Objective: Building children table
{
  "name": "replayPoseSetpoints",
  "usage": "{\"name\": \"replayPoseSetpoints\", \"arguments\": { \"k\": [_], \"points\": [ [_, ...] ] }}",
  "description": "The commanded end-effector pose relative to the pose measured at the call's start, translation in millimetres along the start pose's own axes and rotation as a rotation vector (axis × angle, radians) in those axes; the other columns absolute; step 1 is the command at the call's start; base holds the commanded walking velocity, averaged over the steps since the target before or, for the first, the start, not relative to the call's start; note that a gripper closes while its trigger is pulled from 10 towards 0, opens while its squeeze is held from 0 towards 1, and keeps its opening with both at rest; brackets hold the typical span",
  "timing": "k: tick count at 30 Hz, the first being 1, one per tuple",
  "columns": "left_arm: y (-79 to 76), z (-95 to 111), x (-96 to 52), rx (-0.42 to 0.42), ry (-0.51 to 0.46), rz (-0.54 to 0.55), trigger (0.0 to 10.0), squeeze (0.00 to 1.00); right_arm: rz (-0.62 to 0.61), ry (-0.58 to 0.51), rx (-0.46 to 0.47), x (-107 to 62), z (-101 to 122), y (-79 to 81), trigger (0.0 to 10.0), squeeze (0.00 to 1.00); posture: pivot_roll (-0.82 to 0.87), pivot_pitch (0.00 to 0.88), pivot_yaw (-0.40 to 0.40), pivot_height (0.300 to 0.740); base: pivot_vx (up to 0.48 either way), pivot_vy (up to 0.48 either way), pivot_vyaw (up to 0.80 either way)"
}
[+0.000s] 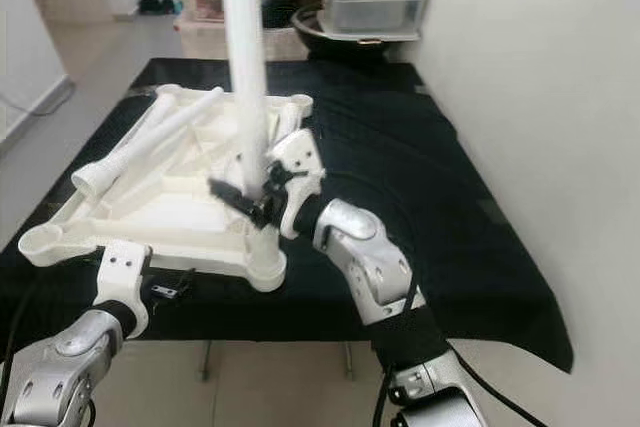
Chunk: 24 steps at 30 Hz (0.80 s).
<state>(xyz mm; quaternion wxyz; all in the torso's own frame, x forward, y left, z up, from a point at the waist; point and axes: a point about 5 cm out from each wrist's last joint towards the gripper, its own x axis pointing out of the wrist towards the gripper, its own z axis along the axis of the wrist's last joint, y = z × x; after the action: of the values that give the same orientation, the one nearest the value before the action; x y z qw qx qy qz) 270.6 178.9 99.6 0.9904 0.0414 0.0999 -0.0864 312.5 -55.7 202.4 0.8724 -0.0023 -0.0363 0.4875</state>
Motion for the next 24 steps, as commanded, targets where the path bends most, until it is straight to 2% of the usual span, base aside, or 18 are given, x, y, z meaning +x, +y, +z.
{"name": "replayPoseSetpoints", "arguments": {
  "k": [1, 2, 3, 4, 5, 6, 7, 9, 11, 12, 13, 16, 17, 18, 20, 21, 23, 24],
  "points": [
    [0.3, 0.5, -0.6, 0.005, -0.006, 0.001, 10.0, 0.00, 0.035, 0.085, -0.020, 5.9, -20.0, 11.1, 4.8, 0.00, 0.11, 0.000, -0.058, 0.740, 0.000, 0.000, 0.00],
    [2.1, -0.5, -1.7, 0.006, -0.003, 0.006, 10.0, 0.00, -0.044, 0.125, -0.038, 7.7, -27.5, 2.7, 1.0, 0.00, 0.11, 0.000, -0.058, 0.740, 0.000, 0.000, 0.00],
    [3.2, -1.4, -2.4, 0.006, -0.001, 0.009, 10.0, 0.00, -0.098, 0.153, -0.052, 8.6, -32.4, -3.0, 1.0, 0.00, 0.11, 0.000, -0.058, 0.740, 0.000, 0.000, 0.00],
    [4.1, -2.1, -2.9, 0.007, 0.001, 0.011, 10.0, 0.00, -0.187, 0.183, -0.046, 8.8, -37.4, -12.2, 0.0, 0.00, 0.11, 0.000, -0.058, 0.740, 0.000, 0.000, 0.00],
    [4.1, -2.1, -2.9, 0.007, 0.001, 0.011, 10.0, 0.00, -0.187, 0.183, -0.046, 8.8, -37.4, -12.2, 0.0, 0.00, 0.11, 0.000, -0.058, 0.740, 0.000, 0.000, 0.00],
    [4.1, -2.4, -3.0, 0.008, 0.002, 0.011, 10.0, 0.00, -0.279, 0.205, -0.023, 7.2, -40.6, -22.7, 0.0, 0.00, 0.11, 0.000, -0.059, 0.740, 0.000, 0.000, 0.00],
    [4.2, -2.3, -2.7, 0.010, 0.003, 0.011, 10.0, 0.00, -0.469, 0.225, 0.016, 0.8, -43.6, -43.3, 0.0, 0.00, 0.11, 0.000, -0.059, 0.740, 0.000, 0.000, 0.00],
    [4.2, -2.3, -2.7, 0.010, 0.003, 0.011, 10.0, 0.00, -0.469, 0.225, 0.016, 0.8, -43.6, -43.3, 0.0, 0.00, 0.11, 0.000, -0.059, 0.740, 0.000, 0.000, 0.00],
    [3.4, -1.3, -1.5, 0.011, 0.001, 0.009, 10.0, 0.00, -0.909, 0.218, 0.145, -30.9, -48.9, -81.7, 0.0, 0.00, 0.10, 0.000, -0.055, 0.740, 0.000, 0.000, 0.00],
    [3.4, -1.3, -1.5, 0.011, 0.001, 0.009, 10.0, 0.00, -0.909, 0.218, 0.145, -30.9, -48.9, -81.7, 0.0, 0.00, 0.10, 0.000, -0.055, 0.740, 0.000, 0.000, 0.00],
    [2.6, -0.9, -1.2, 0.010, -0.001, 0.007, 10.0, 0.00, -1.060, 0.212, 0.173, -46.4, -50.6, -90.1, 0.0, 0.00, 0.10, 0.000, -0.052, 0.740, 0.000, 0.000, 0.00],
    [1.4, -1.0, -0.7, 0.009, -0.001, 0.002, 10.0, 0.00, -1.132, 0.223, 0.198, -55.3, -54.7, -87.9, 0.0, 0.00, 0.10, 0.000, -0.049, 0.740, 0.000, 0.000, 0.00],
    [1.0, -1.4, -0.1, 0.010, 0.000, -0.001, 10.0, 0.00, -1.088, 0.241, 0.197, -48.8, -56.9, -79.6, 10.0, 0.00, 0.09, 0.000, -0.045, 0.740, 0.000, 0.000, 0.00],
    [1.0, -1.4, -0.1, 0.010, 0.000, -0.001, 10.0, 0.00, -1.088, 0.241, 0.197, -48.8, -56.9, -79.6, 10.0, 0.00, 0.09, 0.000, -0.045, 0.740, 0.000, 0.000, 0.00],
    [0.7, -1.7, 1.3, 0.013, 0.002, -0.006, 10.0, 0.00, -0.983, 0.223, 0.171, -35.4, -54.5, -64.6, 10.0, 0.00, 0.09, 0.000, -0.043, 0.740, 0.000, 0.000, 0.00],
    [0.6, -1.1, 2.6, 0.014, 0.001, -0.008, 10.0, 0.00, -0.899, 0.154, 0.168, -25.1, -47.1, -54.3, 10.0, 0.00, 0.09, 0.000, -0.042, 0.740, 0.000, 0.000, 0.00],
    [0.5, -0.9, 2.9, 0.014, 0.000, -0.008, 10.0, 0.00, -0.883, 0.133, 0.171, -23.1, -44.9, -52.2, 10.0, 0.00, 0.09, 0.000, -0.042, 0.740, 0.000, 0.000, 0.00],
    [0.3, -0.3, 3.1, 0.015, -0.002, -0.009, 10.0, 0.00, -0.855, 0.106, 0.165, -19.5, -39.8, -51.5, 10.0, 1.00, 0.09, 0.000, -0.043, 0.740, 0.000, 0.000, 0.00]
  ]
}}
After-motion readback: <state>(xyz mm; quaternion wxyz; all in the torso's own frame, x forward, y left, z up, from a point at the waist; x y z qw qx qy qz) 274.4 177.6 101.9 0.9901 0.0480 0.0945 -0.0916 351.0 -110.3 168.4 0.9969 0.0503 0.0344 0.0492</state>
